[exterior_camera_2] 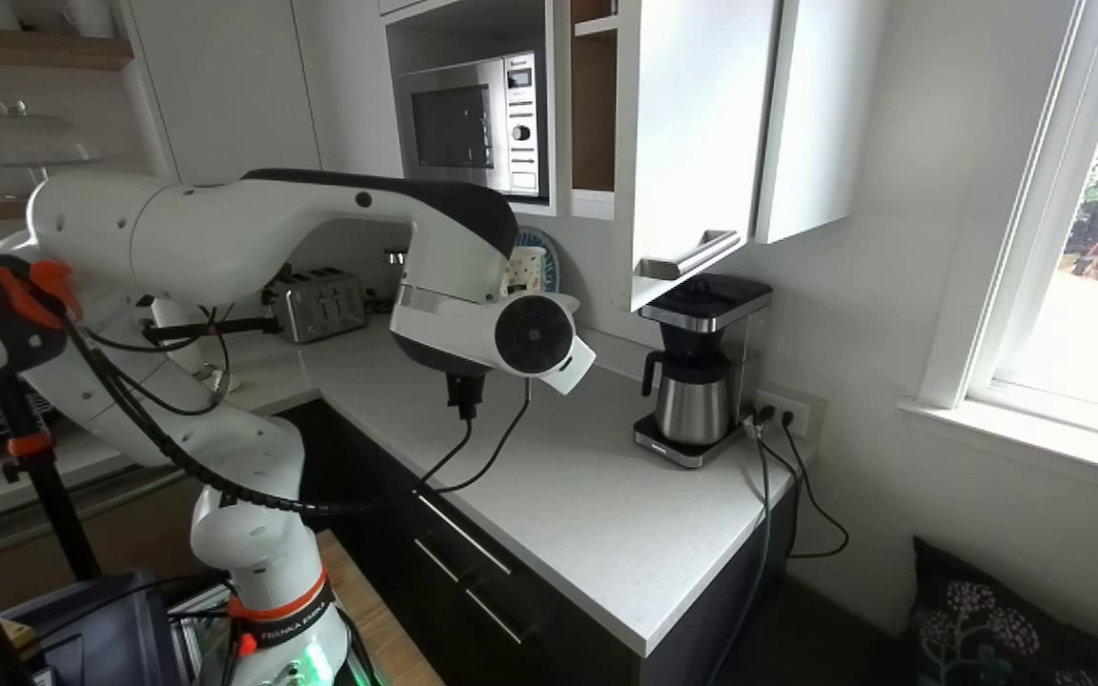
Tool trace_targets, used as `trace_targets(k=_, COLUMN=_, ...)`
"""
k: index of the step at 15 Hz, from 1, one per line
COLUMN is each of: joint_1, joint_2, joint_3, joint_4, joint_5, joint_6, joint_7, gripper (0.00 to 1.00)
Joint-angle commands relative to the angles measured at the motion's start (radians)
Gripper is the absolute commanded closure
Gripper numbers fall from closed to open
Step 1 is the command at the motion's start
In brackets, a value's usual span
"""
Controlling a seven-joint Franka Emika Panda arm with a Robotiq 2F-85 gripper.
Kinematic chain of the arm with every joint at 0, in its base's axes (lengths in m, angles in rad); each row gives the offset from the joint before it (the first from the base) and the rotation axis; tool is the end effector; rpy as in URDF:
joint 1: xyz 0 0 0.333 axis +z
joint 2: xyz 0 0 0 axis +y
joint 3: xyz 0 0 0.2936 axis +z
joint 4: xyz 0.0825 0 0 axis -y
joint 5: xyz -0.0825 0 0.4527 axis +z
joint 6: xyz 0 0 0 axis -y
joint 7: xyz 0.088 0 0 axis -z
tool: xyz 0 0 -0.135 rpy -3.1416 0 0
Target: Put the cup and plate on top of the table
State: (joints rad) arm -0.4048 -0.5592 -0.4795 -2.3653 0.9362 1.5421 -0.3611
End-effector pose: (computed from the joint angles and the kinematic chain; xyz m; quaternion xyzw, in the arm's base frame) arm 0.3558 -0.2761 0.5011 -0.7887 0.2258 -0.1859 0.5407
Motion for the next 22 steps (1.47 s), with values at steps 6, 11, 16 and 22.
trace_targets(k=6, joint_1=-0.020, joint_2=0.018, joint_3=0.010, joint_4=0.000, joint_5=0.005, joint_6=-0.008, joint_7=-0.015, gripper=0.99)
trace_targets(k=11, joint_1=-0.015, joint_2=0.040, joint_3=0.010, joint_4=-0.004, joint_5=0.007, joint_6=-0.002, joint_7=-0.022, gripper=1.00)
trace_targets(k=16, joint_1=0.006, joint_2=0.109, joint_3=0.011, joint_4=-0.013, joint_5=0.010, joint_6=-0.007, joint_7=-0.075, gripper=1.00)
trace_targets(k=22, joint_1=0.020, joint_2=0.184, joint_3=0.013, joint_4=-0.029, joint_5=0.001, joint_6=-0.017, joint_7=-0.215, gripper=1.00)
